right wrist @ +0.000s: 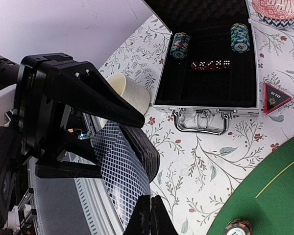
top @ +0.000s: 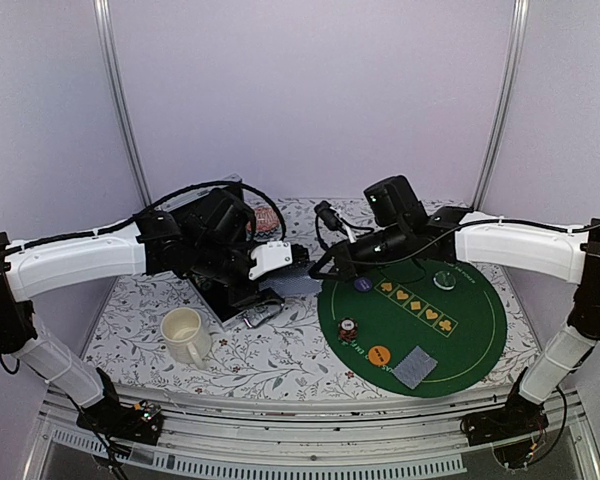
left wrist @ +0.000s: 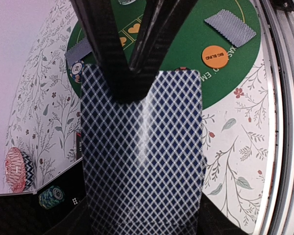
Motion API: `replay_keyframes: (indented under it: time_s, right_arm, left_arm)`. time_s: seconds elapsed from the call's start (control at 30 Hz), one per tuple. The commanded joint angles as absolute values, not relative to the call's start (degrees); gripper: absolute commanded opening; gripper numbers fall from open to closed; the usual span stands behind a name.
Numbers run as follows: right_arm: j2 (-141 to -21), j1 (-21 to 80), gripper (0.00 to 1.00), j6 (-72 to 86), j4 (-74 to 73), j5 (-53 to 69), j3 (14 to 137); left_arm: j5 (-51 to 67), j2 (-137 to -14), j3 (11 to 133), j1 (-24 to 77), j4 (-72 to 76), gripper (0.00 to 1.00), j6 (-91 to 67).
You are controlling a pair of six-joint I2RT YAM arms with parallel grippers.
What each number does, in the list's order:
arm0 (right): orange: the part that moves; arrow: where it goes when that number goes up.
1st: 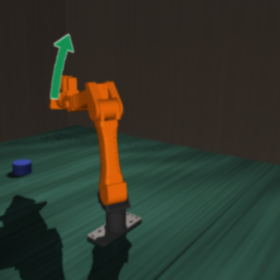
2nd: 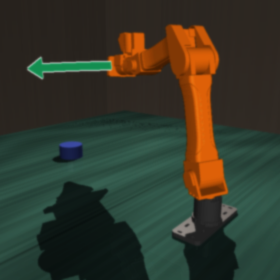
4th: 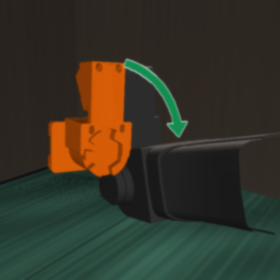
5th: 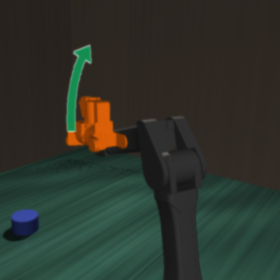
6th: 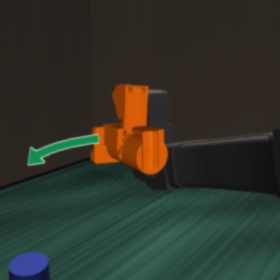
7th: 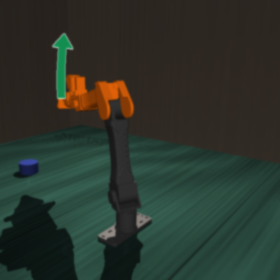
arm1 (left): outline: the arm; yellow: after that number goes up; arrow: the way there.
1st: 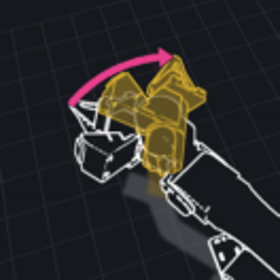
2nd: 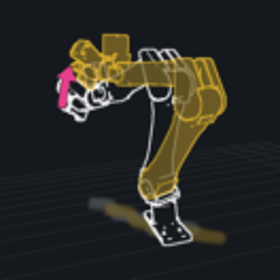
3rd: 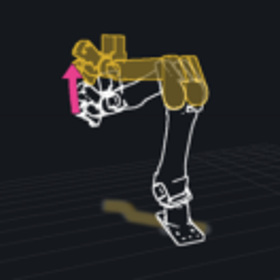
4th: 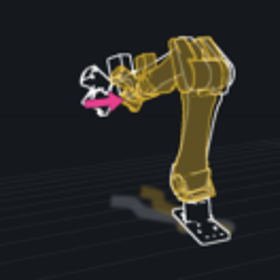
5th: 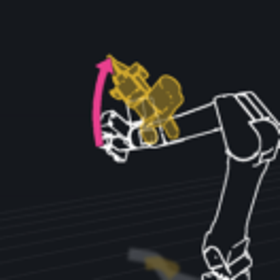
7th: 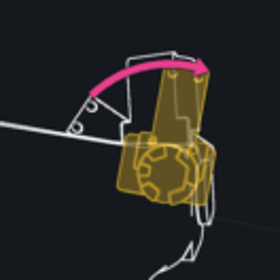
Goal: Distribute texas hold em gaming equipment
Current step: Pick up the poker card from the face-down deck piles, then distribute the poker card in the small blind area.
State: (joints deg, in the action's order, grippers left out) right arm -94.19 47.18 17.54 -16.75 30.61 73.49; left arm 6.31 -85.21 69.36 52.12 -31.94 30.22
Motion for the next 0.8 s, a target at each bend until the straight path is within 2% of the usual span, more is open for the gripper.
replay_keyframes:
  time_s: [0.0,0.3,0.43,0.6,0.67,0.77]
  right_arm:
    - [-89.71,46.44,0.02,15.18,-20.75,28.13,75.16]
    - [-81.38,40.81,0.02,15.24,-22.57,28.06,72.08]
    - [-78.44,34.86,0.02,18.00,-20.11,26.75,68.90]
    - [-77.96,24.95,0.02,30.47,-3.29,24.60,59.21]
    - [-80.30,22.58,0.02,34.54,5.21,22.32,56.78]
    - [-86.88,20.64,0.02,38.90,10.49,19.43,57.75]
  left_arm:
    - [6.25,-83.85,68.91,52.67,-30.41,0.60,30.61]
    - [6.12,-83.76,68.82,52.61,-30.41,0.60,30.59]
    - [6.33,-83.74,68.88,52.56,-30.41,0.60,30.59]
    - [7.05,-83.83,69.25,52.64,-30.41,0.60,30.18]
    - [7.11,-83.49,69.21,52.64,-30.43,0.60,30.00]
    - [6.91,-82.65,68.62,52.71,-30.42,0.60,29.80]
